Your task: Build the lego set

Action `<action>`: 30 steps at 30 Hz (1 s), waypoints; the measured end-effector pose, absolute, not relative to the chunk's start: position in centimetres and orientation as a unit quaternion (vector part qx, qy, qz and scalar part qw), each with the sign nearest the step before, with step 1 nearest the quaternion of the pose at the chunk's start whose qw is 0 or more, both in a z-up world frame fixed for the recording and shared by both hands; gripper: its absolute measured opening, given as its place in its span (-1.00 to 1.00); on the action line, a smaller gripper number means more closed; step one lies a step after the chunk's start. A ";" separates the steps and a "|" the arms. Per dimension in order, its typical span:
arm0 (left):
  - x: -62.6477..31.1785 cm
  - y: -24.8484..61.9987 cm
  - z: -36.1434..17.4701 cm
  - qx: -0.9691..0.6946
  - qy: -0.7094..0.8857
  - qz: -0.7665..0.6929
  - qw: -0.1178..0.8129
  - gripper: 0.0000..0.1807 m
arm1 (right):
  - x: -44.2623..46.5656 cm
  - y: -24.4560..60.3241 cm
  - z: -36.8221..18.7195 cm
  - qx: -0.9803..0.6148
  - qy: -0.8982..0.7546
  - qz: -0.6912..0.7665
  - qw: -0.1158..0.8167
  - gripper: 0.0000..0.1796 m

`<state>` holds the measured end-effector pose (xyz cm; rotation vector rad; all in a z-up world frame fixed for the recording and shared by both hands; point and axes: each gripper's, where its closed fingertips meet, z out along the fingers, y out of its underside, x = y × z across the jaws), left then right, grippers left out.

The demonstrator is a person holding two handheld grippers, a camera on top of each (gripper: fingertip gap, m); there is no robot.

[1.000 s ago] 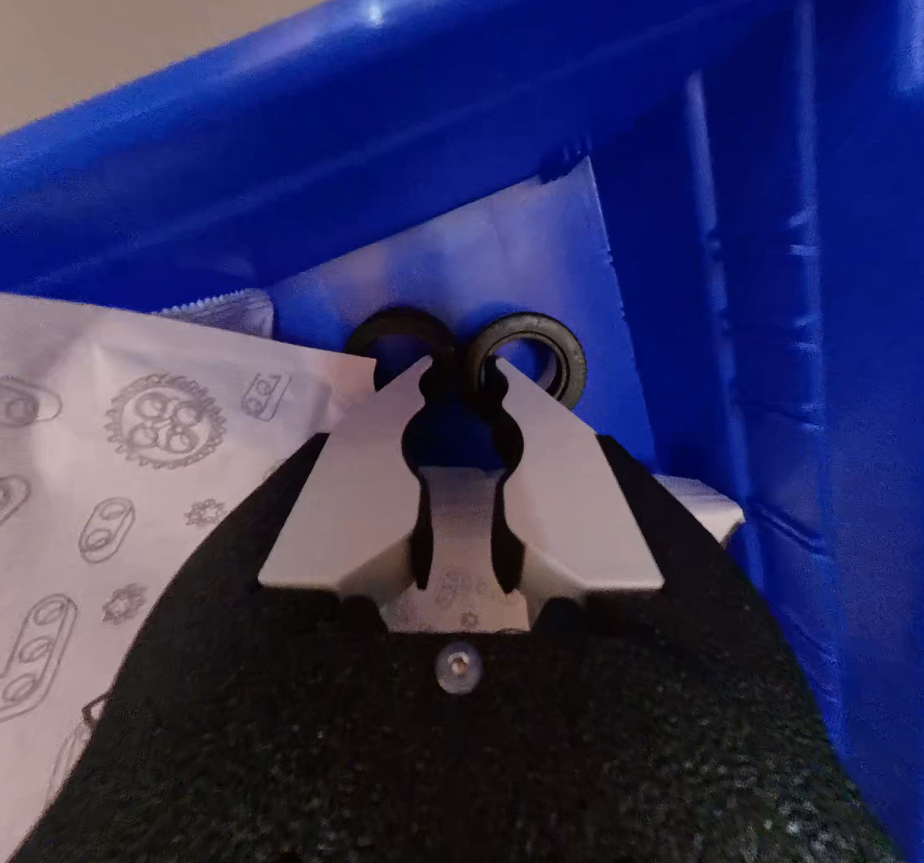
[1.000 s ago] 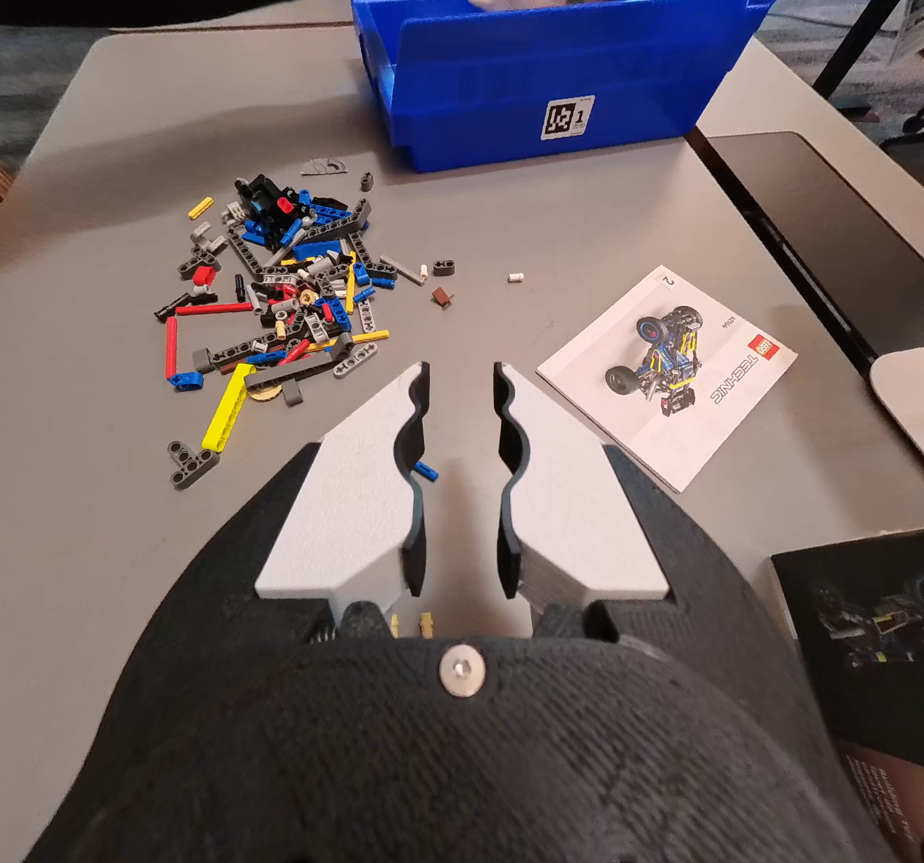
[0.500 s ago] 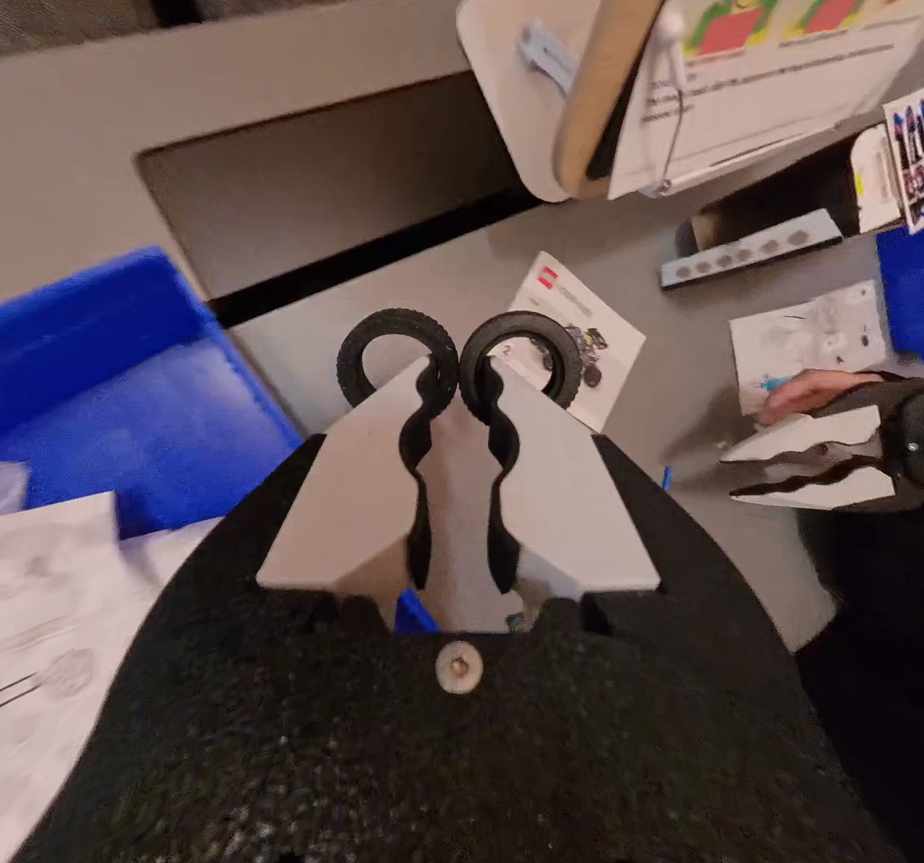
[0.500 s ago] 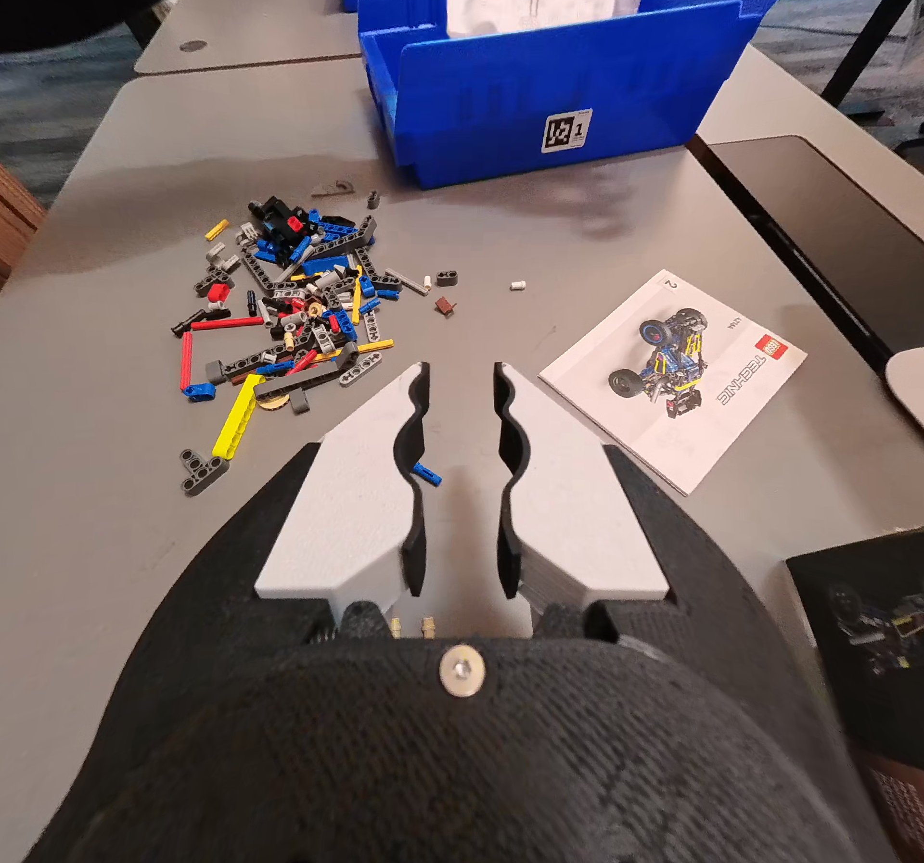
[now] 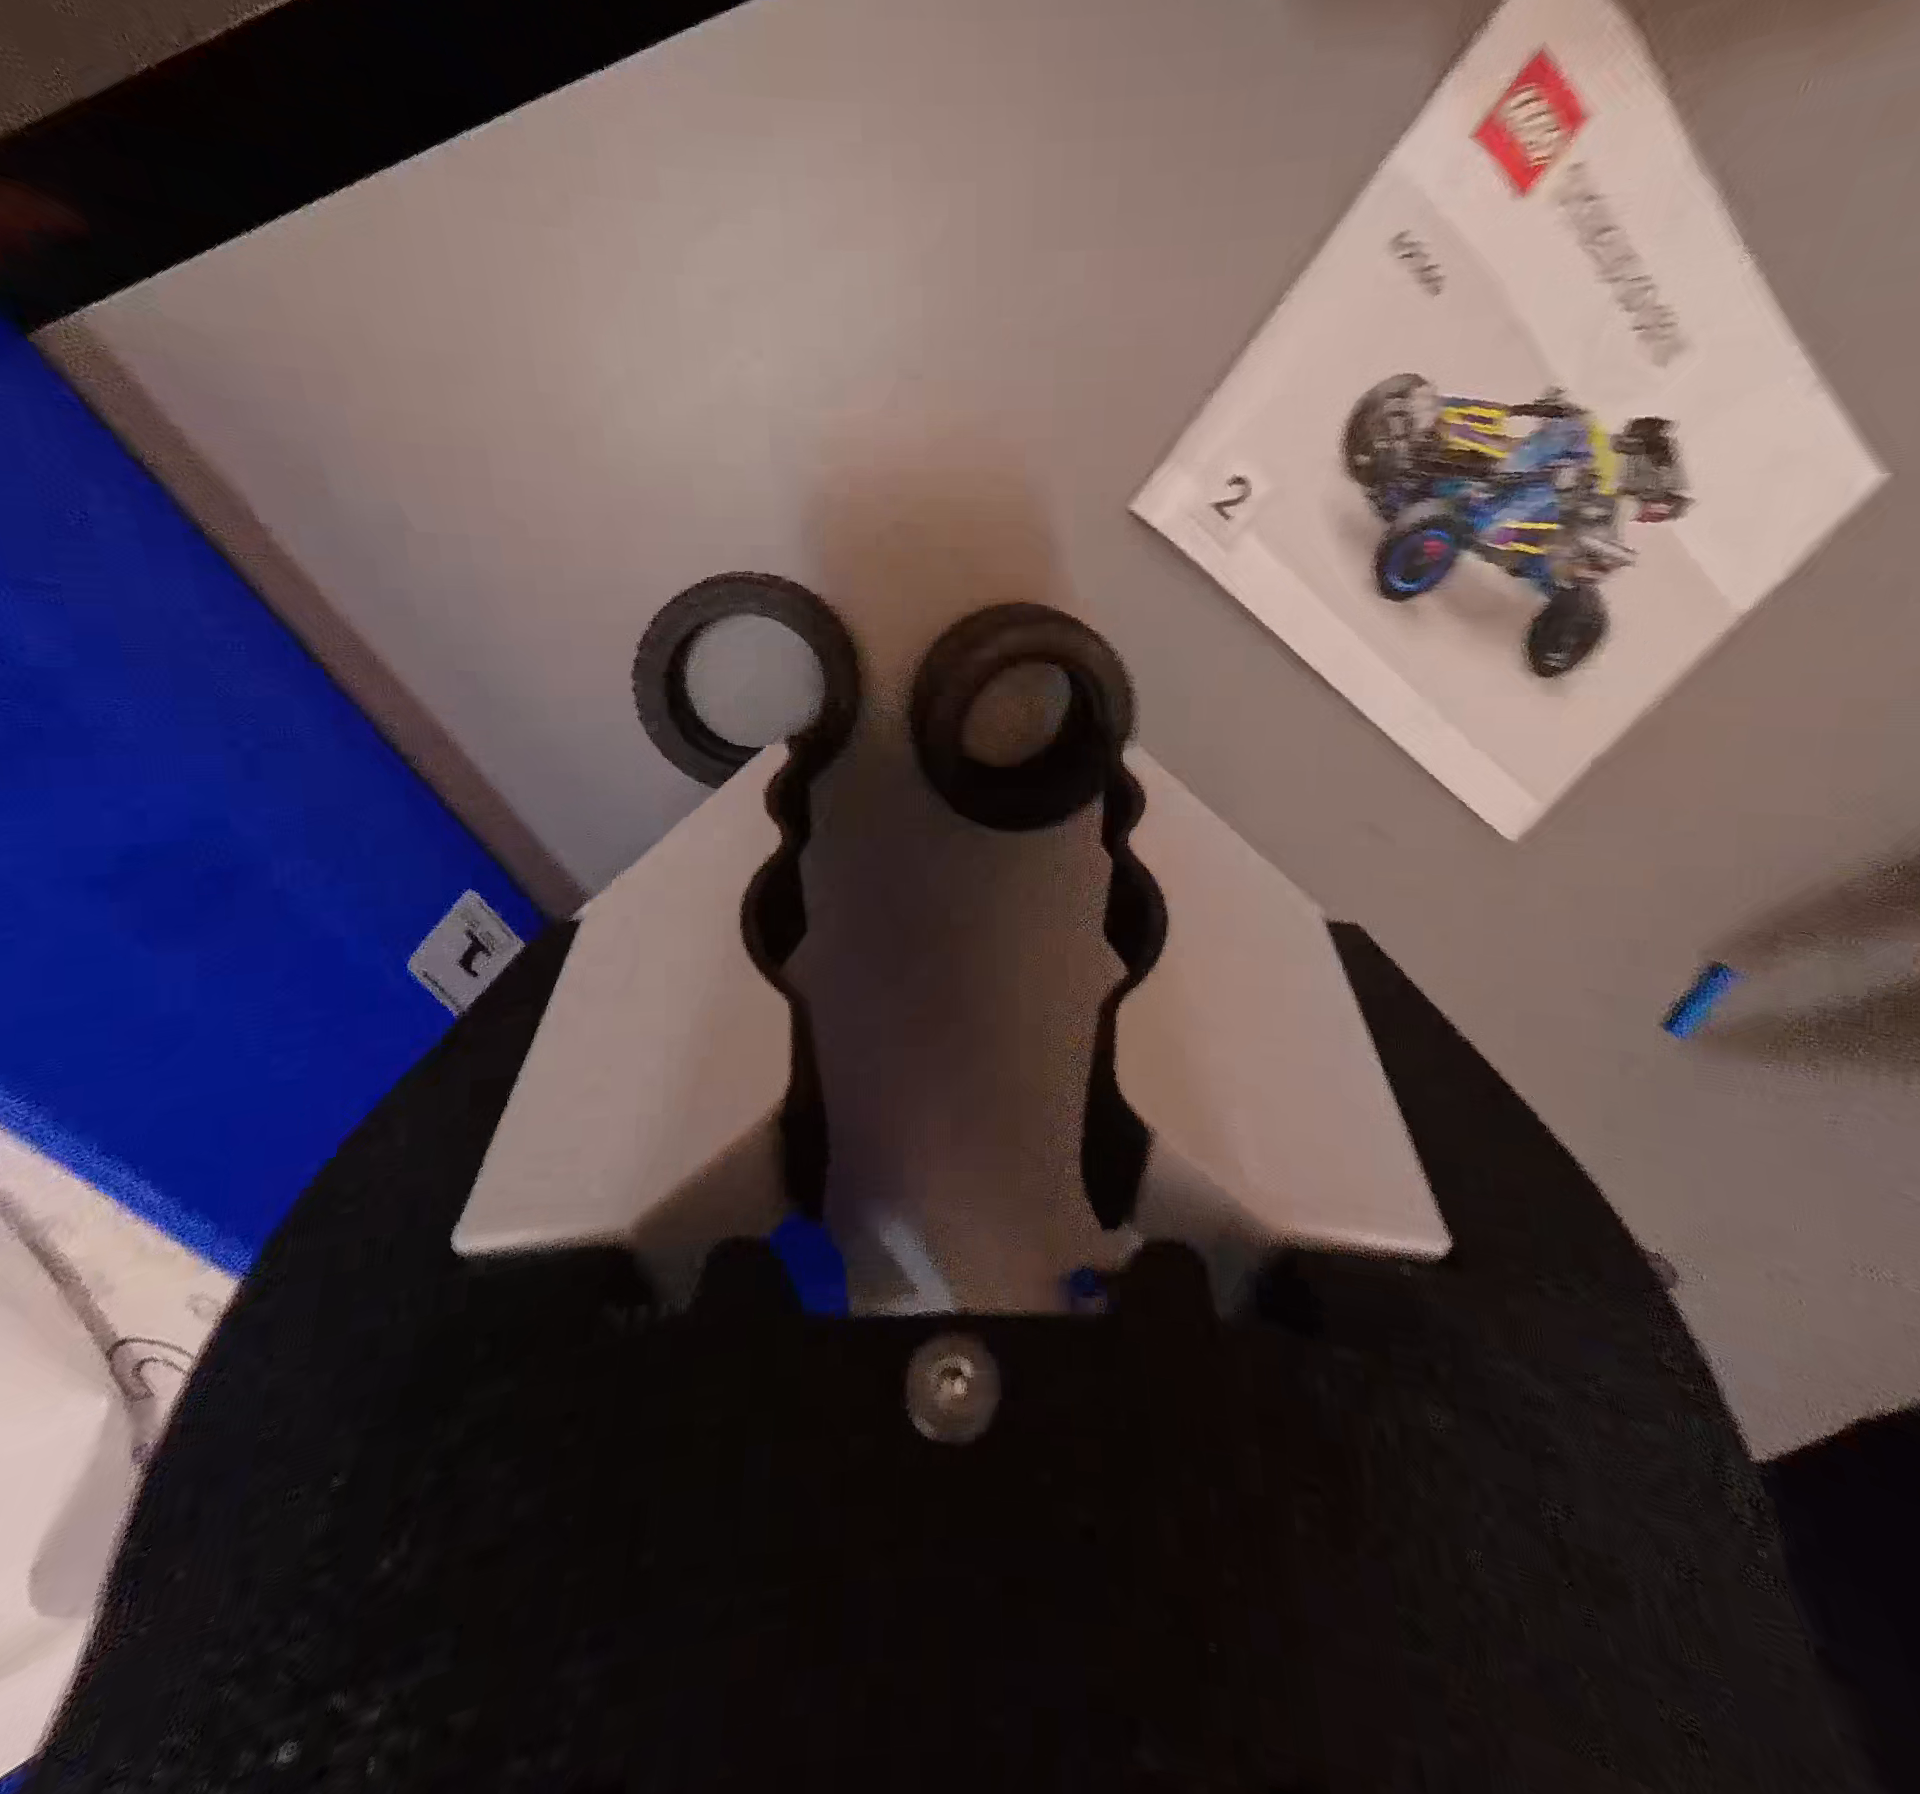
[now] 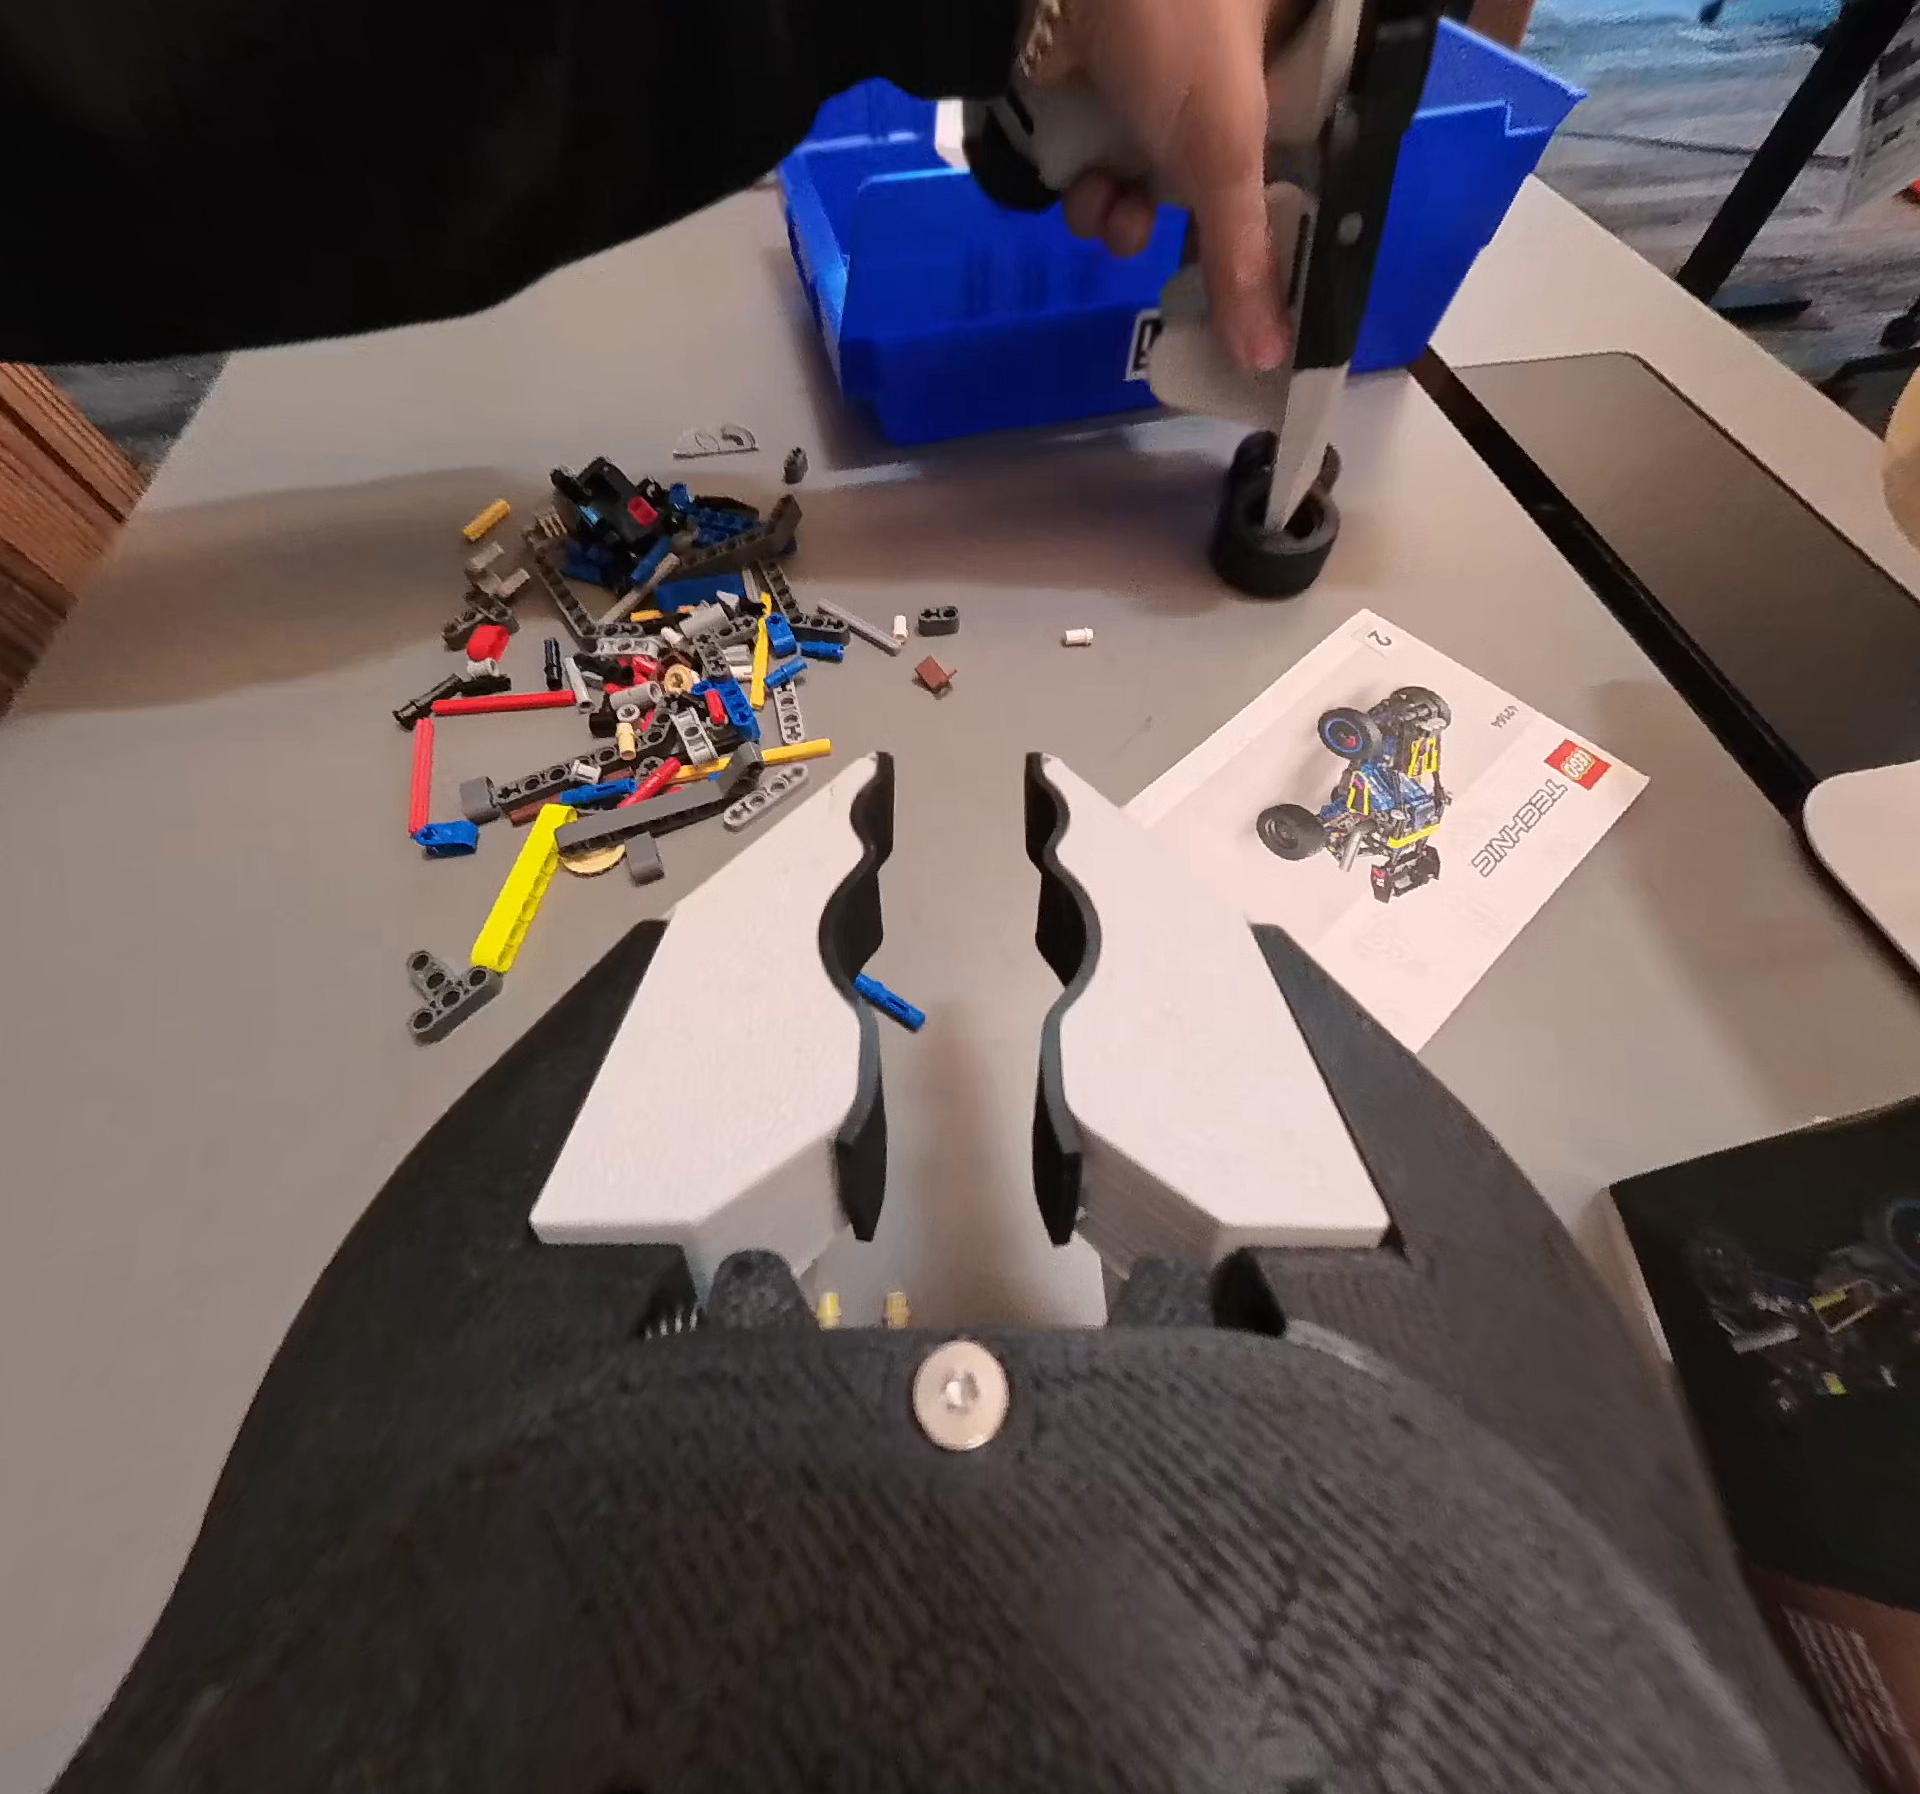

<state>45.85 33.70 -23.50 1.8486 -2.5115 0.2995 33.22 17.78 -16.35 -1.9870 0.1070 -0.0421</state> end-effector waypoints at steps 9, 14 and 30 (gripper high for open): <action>40.9 43.4 -12.8 0.574 -0.790 0.191 -0.097 -0.30 | 32.9 18.0 -16.3 -0.839 0.040 -0.016 0.542 -0.74; 35.3 48.7 -16.6 0.521 -0.828 0.163 -0.130 -0.23 | 32.8 18.2 -16.7 -0.847 0.032 -0.024 0.530 -0.74; 39.5 50.3 -17.5 0.478 -0.788 0.107 -0.372 -0.79 | 33.6 17.7 -17.4 -0.861 0.035 -0.057 0.505 -0.74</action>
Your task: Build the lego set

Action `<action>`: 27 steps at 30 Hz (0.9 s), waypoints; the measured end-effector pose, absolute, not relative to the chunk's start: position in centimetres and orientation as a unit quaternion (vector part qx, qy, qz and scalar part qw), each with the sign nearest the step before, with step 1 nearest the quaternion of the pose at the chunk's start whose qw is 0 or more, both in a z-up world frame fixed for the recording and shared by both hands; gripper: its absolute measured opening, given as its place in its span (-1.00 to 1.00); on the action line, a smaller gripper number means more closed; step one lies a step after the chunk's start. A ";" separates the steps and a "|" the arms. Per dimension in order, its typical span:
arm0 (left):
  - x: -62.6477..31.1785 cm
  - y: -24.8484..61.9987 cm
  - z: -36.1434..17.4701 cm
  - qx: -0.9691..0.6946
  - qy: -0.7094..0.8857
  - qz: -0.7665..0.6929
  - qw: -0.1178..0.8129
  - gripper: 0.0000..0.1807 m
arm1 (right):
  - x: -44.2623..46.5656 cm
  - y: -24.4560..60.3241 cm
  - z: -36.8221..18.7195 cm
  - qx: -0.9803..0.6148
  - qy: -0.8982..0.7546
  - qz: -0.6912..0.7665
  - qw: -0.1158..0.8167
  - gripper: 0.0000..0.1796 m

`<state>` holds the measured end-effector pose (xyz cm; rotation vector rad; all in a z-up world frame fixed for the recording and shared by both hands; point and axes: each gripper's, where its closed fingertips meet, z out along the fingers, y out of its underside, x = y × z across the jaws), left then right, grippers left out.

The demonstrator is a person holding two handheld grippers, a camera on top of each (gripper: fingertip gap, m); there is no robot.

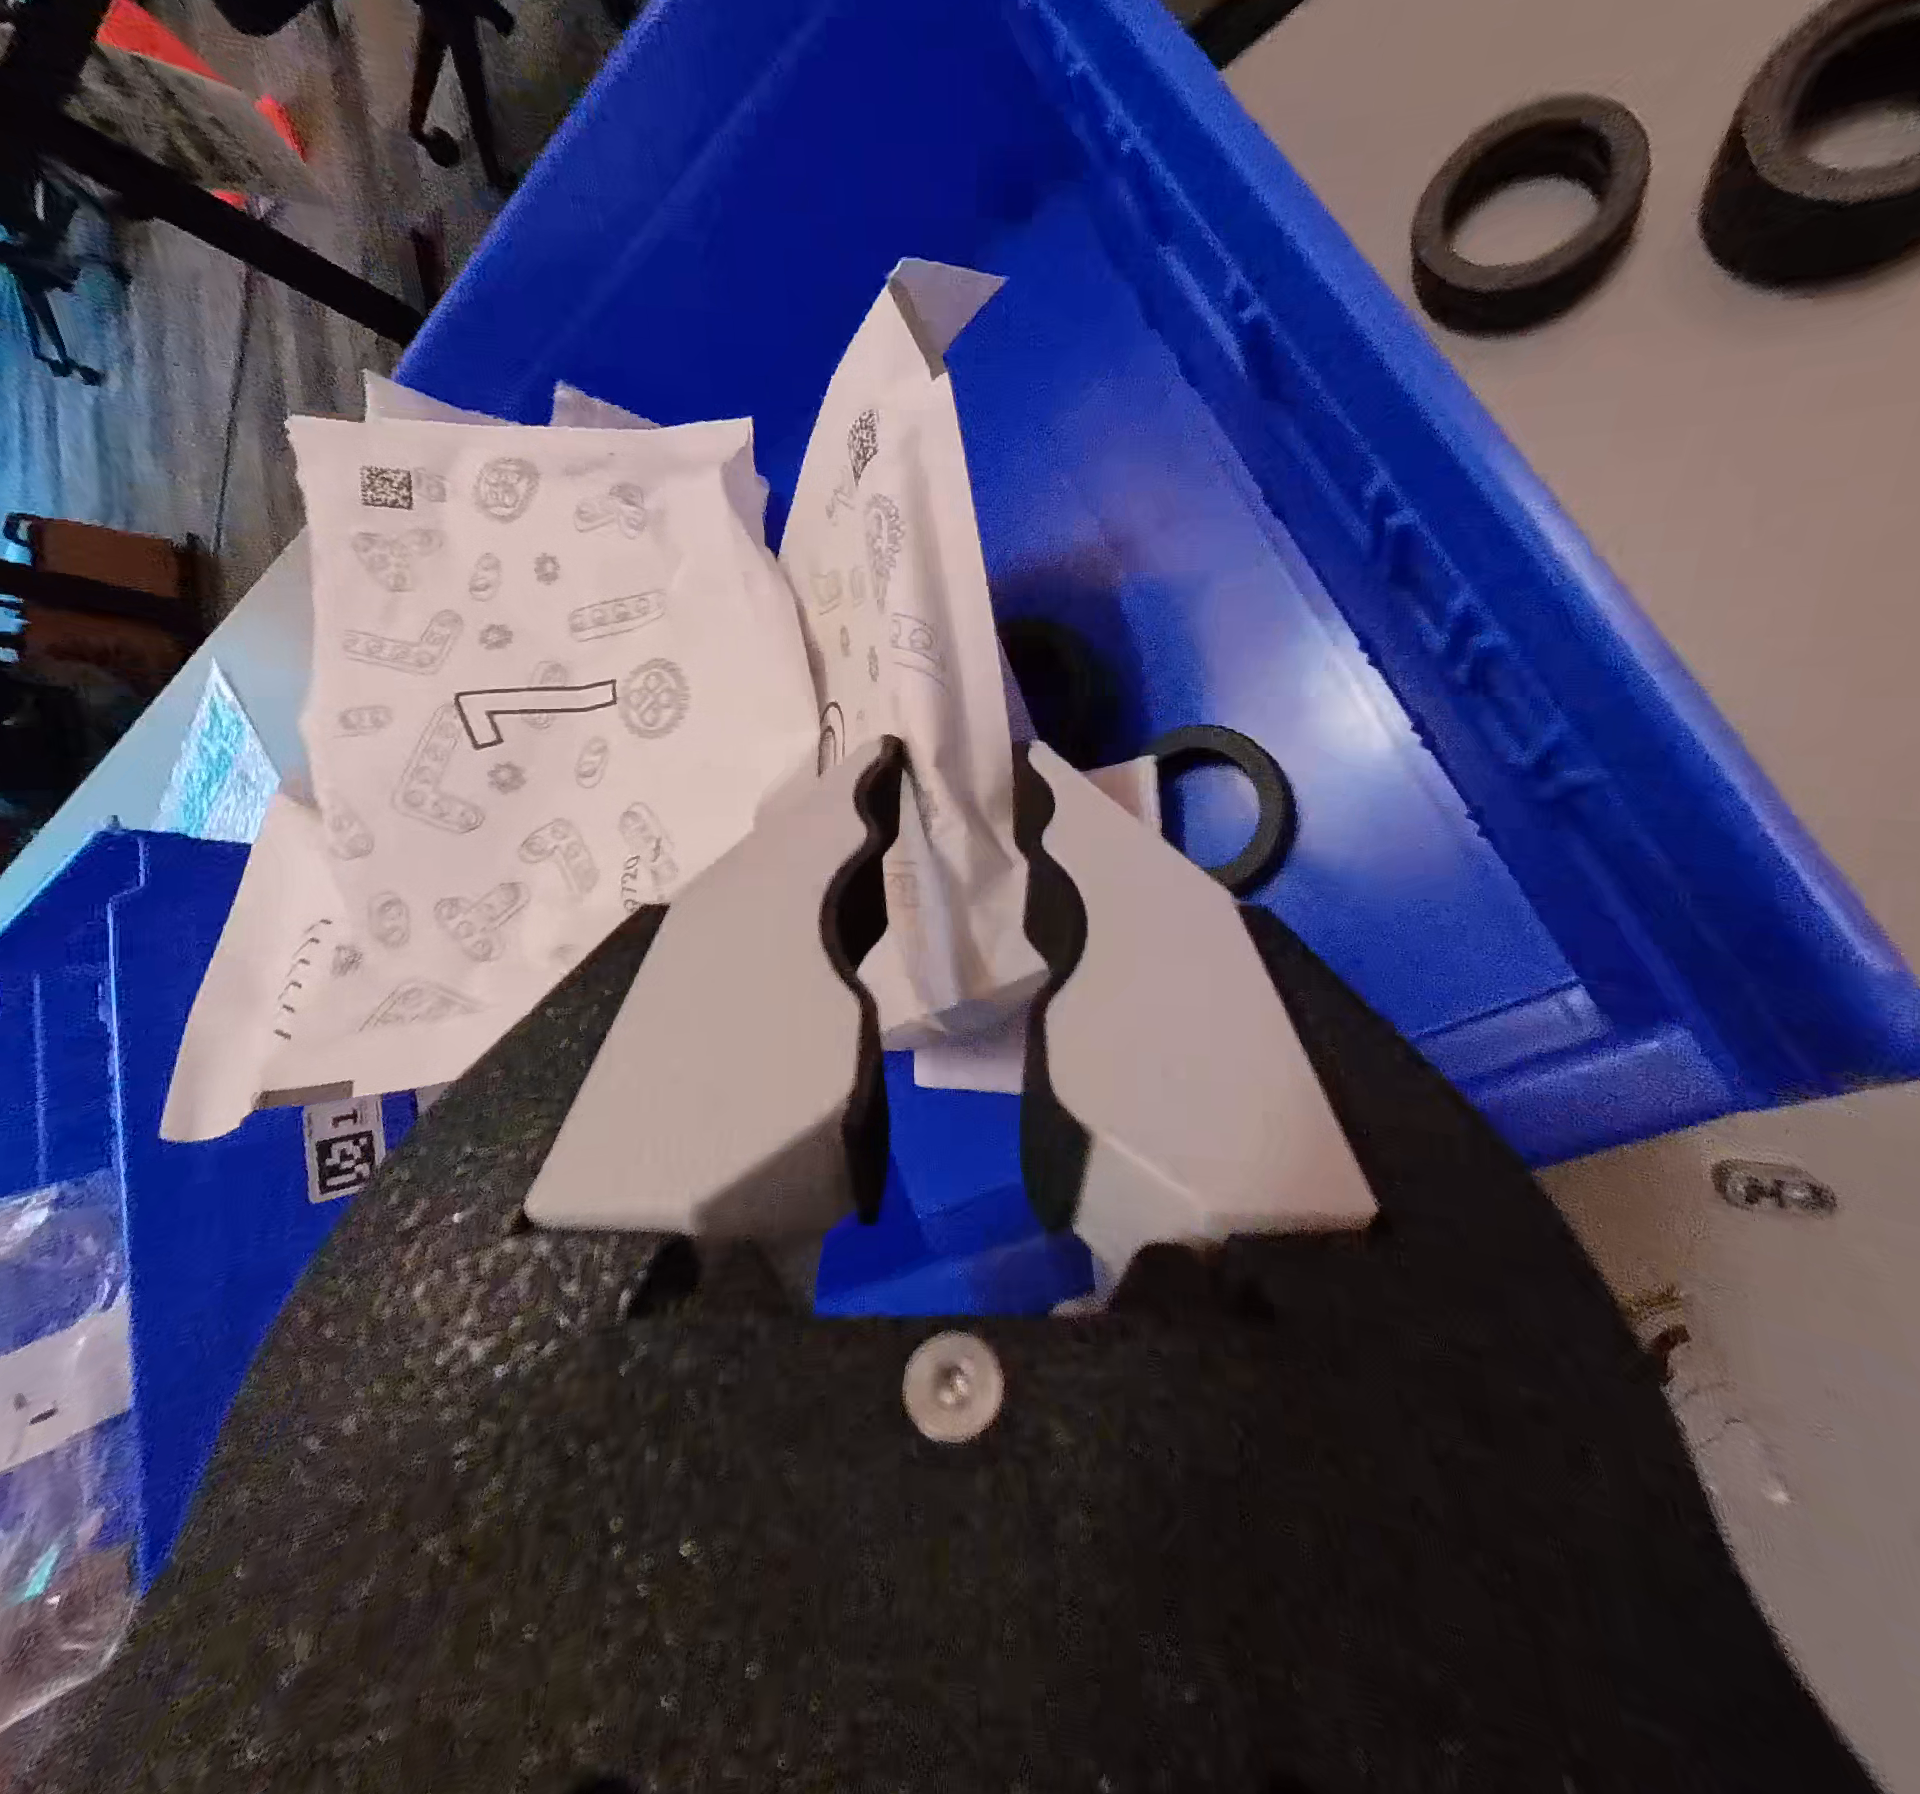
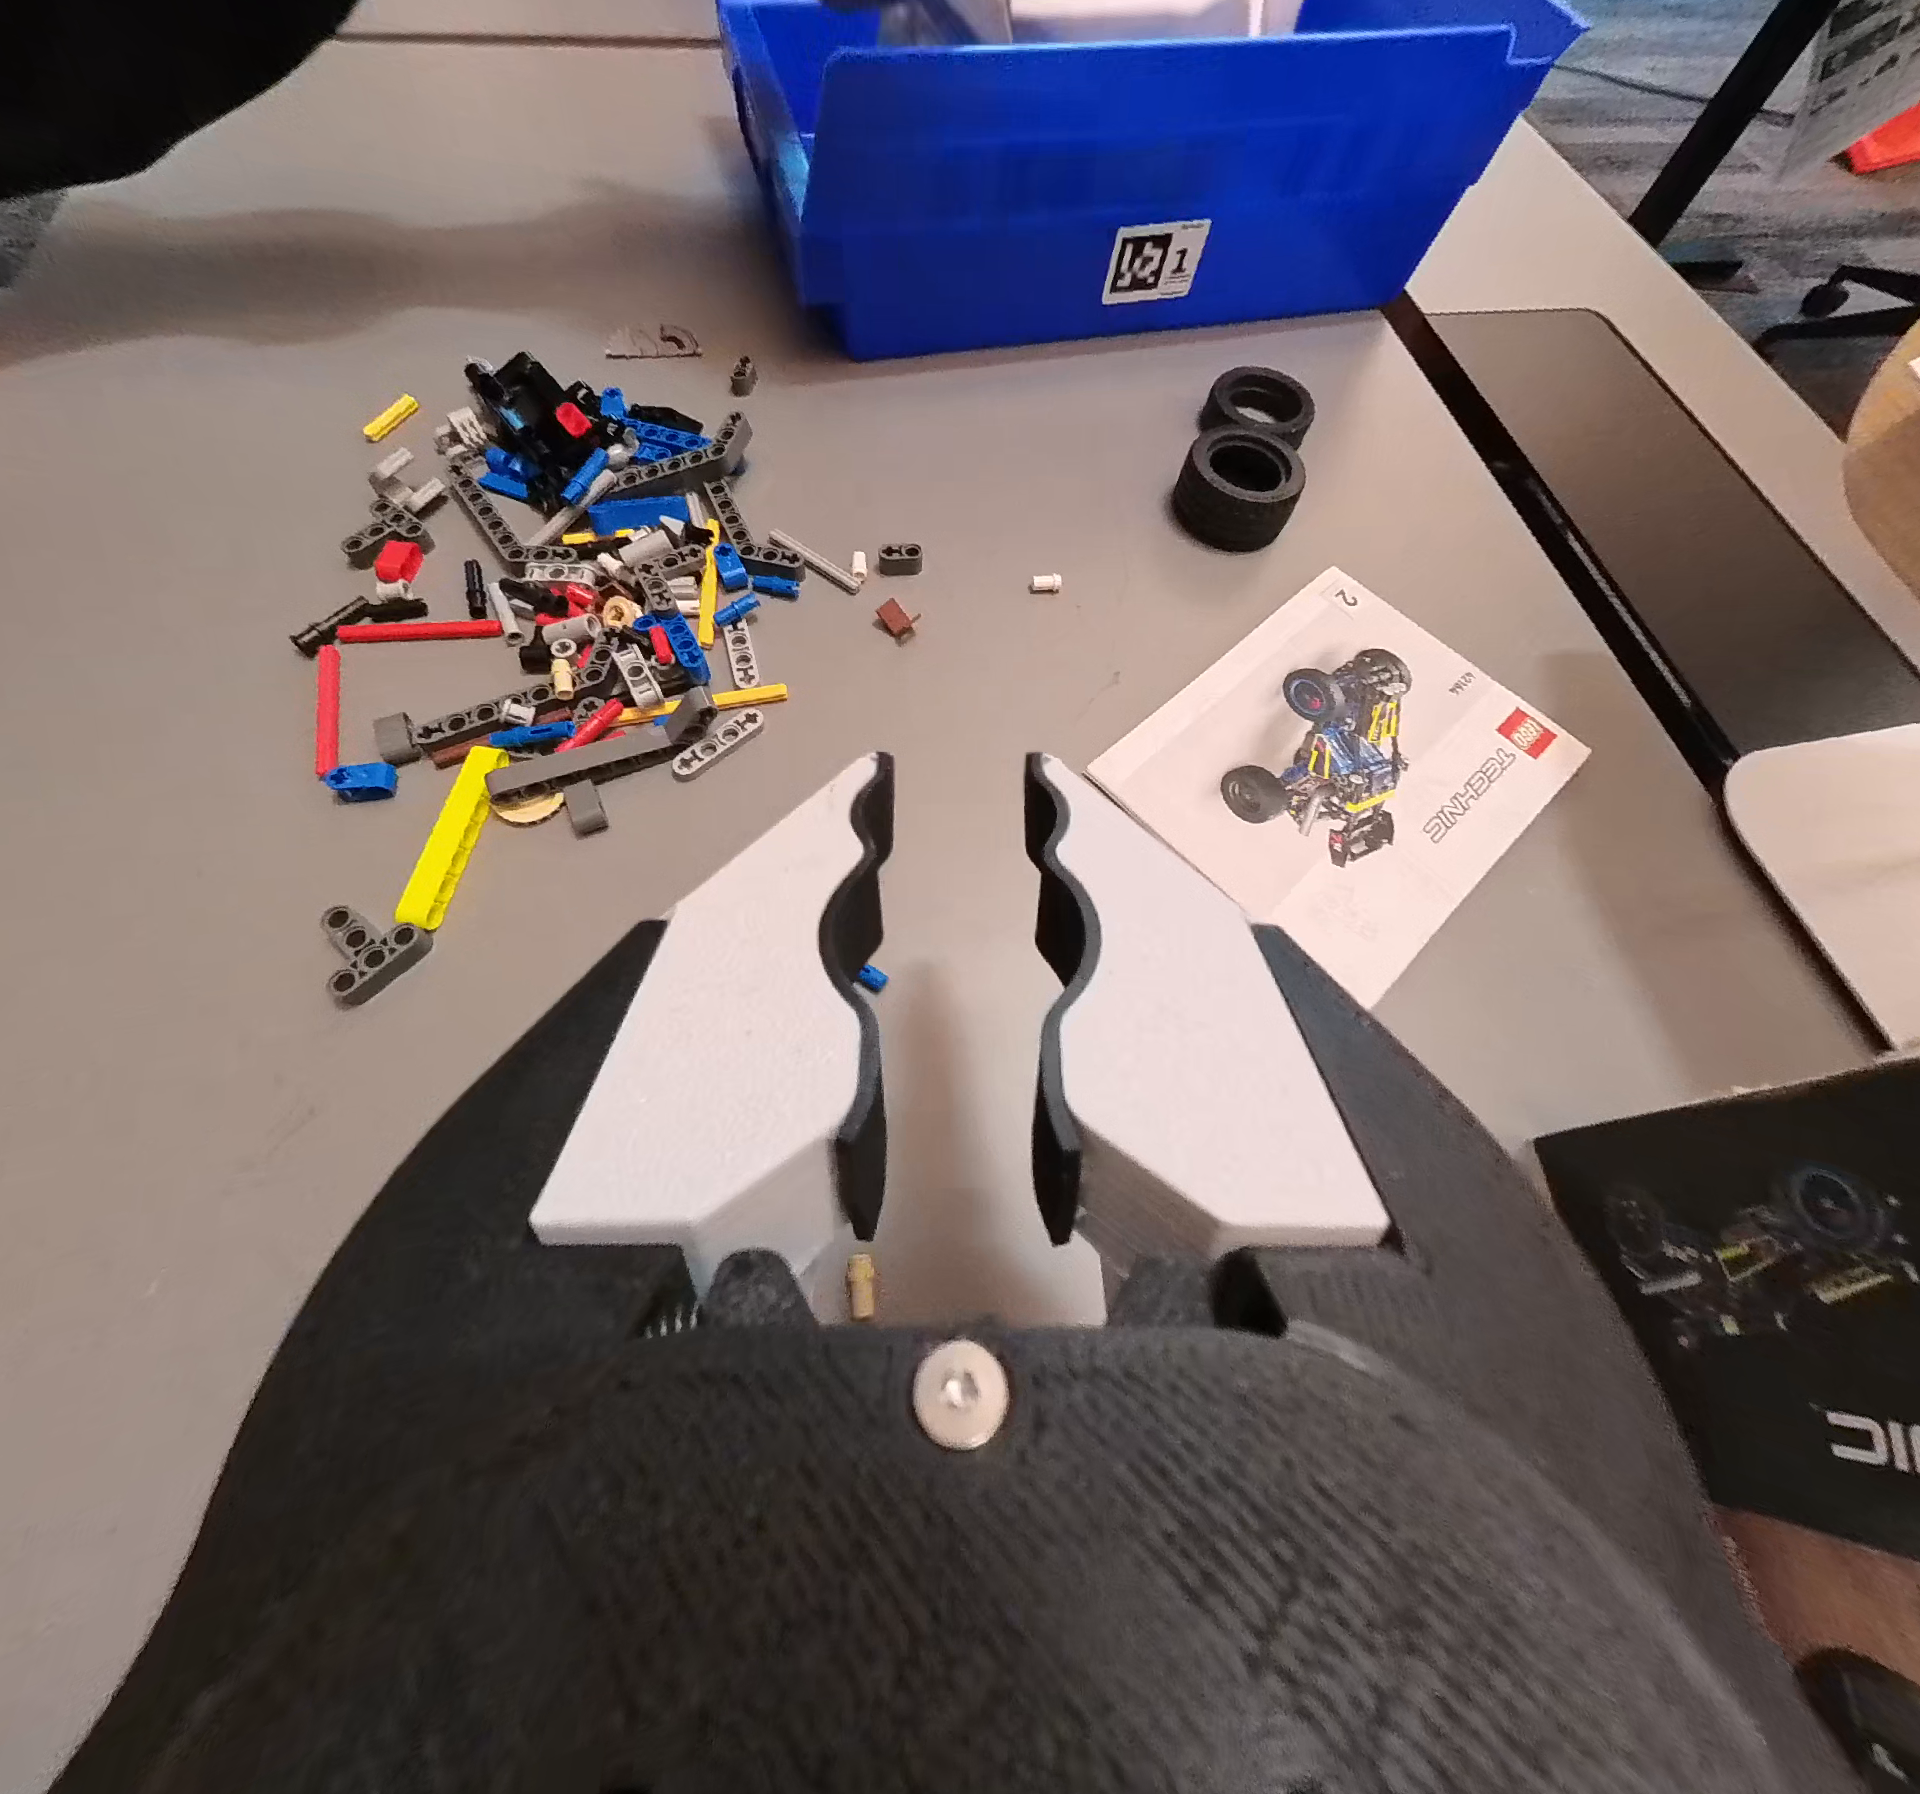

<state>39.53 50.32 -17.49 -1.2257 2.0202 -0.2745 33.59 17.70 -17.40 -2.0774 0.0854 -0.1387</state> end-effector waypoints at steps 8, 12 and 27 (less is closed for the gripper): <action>43.1 50.5 -15.1 -0.579 0.685 -0.306 0.320 -0.69 | 34.1 17.2 -17.4 -0.857 0.046 -0.056 0.510 -0.74; 43.7 48.2 -17.4 -0.536 0.735 -0.321 0.264 -0.64 | 34.2 17.0 -17.6 -0.858 0.049 -0.056 0.508 -0.74; 34.4 45.7 -18.9 -0.396 0.881 -0.219 0.139 -0.68 | 34.4 16.4 -18.3 -0.865 0.045 -0.052 0.498 -0.74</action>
